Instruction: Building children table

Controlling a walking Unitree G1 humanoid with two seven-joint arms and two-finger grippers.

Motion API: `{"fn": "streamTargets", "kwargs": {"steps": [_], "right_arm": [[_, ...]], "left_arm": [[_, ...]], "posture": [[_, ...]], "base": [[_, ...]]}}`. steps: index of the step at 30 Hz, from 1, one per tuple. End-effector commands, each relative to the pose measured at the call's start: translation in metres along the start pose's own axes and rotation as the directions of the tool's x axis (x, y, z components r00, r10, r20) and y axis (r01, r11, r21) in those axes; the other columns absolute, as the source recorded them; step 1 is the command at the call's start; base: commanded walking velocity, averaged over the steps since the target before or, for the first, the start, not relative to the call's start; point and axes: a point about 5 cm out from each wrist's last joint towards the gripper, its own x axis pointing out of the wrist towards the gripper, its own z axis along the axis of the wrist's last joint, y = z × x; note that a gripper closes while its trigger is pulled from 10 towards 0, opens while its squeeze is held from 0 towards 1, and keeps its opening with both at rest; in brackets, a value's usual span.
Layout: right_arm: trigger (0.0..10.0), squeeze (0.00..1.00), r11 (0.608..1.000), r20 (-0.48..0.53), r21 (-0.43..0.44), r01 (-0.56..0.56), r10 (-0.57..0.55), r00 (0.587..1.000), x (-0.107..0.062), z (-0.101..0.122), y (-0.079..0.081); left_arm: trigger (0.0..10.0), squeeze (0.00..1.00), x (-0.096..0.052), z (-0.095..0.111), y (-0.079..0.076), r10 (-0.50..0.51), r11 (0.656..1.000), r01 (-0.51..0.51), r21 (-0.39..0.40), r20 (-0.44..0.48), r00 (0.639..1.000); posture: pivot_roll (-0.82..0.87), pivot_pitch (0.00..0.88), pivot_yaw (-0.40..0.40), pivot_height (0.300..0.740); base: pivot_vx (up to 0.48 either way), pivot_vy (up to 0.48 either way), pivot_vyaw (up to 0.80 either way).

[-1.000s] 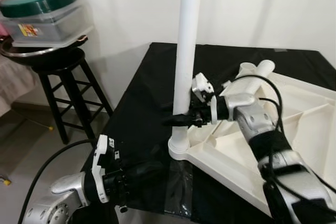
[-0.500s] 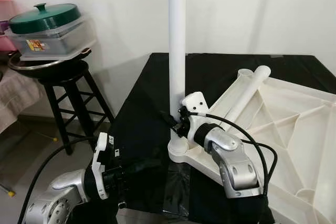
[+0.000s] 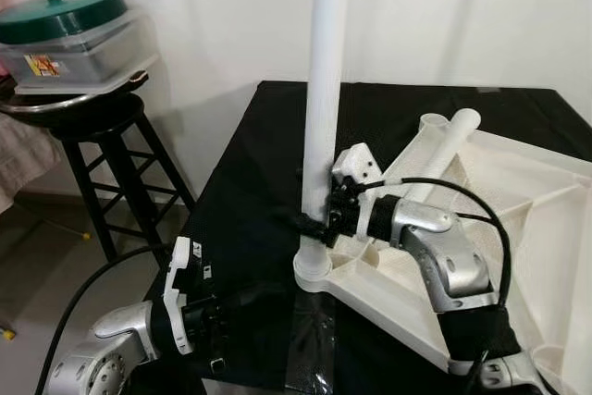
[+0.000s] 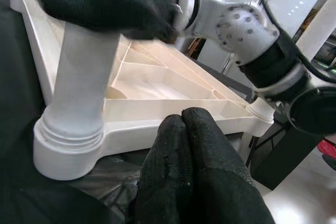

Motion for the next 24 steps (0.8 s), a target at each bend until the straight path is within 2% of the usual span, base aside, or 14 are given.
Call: {"fn": "streamTargets", "kwargs": {"steps": [1, 2, 4, 8, 9, 12, 17, 20, 24], "right_arm": [[10.0, 0.0, 0.992, -0.006, 0.012, -0.127, 0.127, 0.992, -0.011, 0.006, -0.019], [10.0, 0.0, 0.992, -0.006, 0.012, -0.127, 0.127, 0.992, -0.011, 0.006, -0.019], [10.0, 0.0, 0.989, -0.013, 0.065, -0.13, 0.131, 0.991, -0.012, 0.007, -0.036], [10.0, 0.0, 0.986, -0.019, 0.086, -0.14, 0.142, 0.99, -0.01, 0.008, -0.04], [0.0, 0.0, 0.98, -0.022, 0.091, -0.176, 0.178, 0.984, -0.009, 0.011, -0.04], [0.0, 0.0, 0.964, -0.016, 0.096, -0.249, 0.252, 0.968, -0.008, 0.019, -0.041], [0.0, 0.0, 0.957, -0.017, 0.094, -0.276, 0.279, 0.96, -0.01, 0.019, -0.043], [0.0, 0.0, 0.954, -0.019, 0.091, -0.285, 0.288, 0.957, -0.013, 0.016, -0.047], [0.0, 0.0, 0.963, -0.028, 0.08, -0.256, 0.258, 0.966, -0.019, 0.001, -0.042]], "left_arm": [[10.0, 0.0, -0.002, -0.002, -0.001, 0.009, 1.0, -0.009, 0.003, -0.009, 1.0], [10.0, 0.0, -0.002, -0.002, -0.001, 0.009, 1.0, -0.009, 0.003, -0.009, 1.0], [10.0, 0.0, -0.002, -0.002, -0.003, 0.008, 1.0, -0.008, 0.001, -0.01, 1.0], [10.0, 0.0, -0.001, -0.002, -0.004, 0.004, 1.0, -0.004, -0.002, -0.018, 1.0], [10.0, 0.0, -0.001, -0.002, -0.005, 0.001, 1.0, -0.001, -0.003, -0.022, 1.0], [10.0, 0.0, -0.001, -0.002, -0.006, -0.003, 1.0, 0.003, -0.005, -0.025, 1.0], [10.0, 0.0, 0.0, -0.002, -0.007, -0.003, 1.0, 0.003, -0.006, -0.023, 1.0], [10.0, 0.0, 0.0, -0.002, -0.007, -0.003, 1.0, 0.003, -0.006, -0.021, 1.0], [10.0, 0.0, 0.0, -0.001, -0.007, -0.003, 1.0, 0.003, -0.006, -0.018, 1.0]], "posture": [[-0.01, 0.0, 0.011, 0.74], [-0.01, 0.0, 0.011, 0.74], [0.0, 0.0, 0.01, 0.74], [0.01, 0.0, 0.011, 0.74], [0.02, 0.004, 0.01, 0.74], [0.02, 0.007, 0.01, 0.74], [0.02, 0.008, 0.01, 0.74], [0.01, 0.01, 0.01, 0.74], [0.0, 0.014, 0.005, 0.74]], "base": [[0.0, 0.0, 0.0], [0.0, 0.0, 0.0], [0.0, 0.0, 0.0], [0.0, 0.0, 0.0], [0.0, 0.0, 0.0], [0.0, 0.0, 0.0], [0.0, 0.0, 0.0], [0.0, 0.0, 0.0], [0.0, 0.0, 0.0]]}}
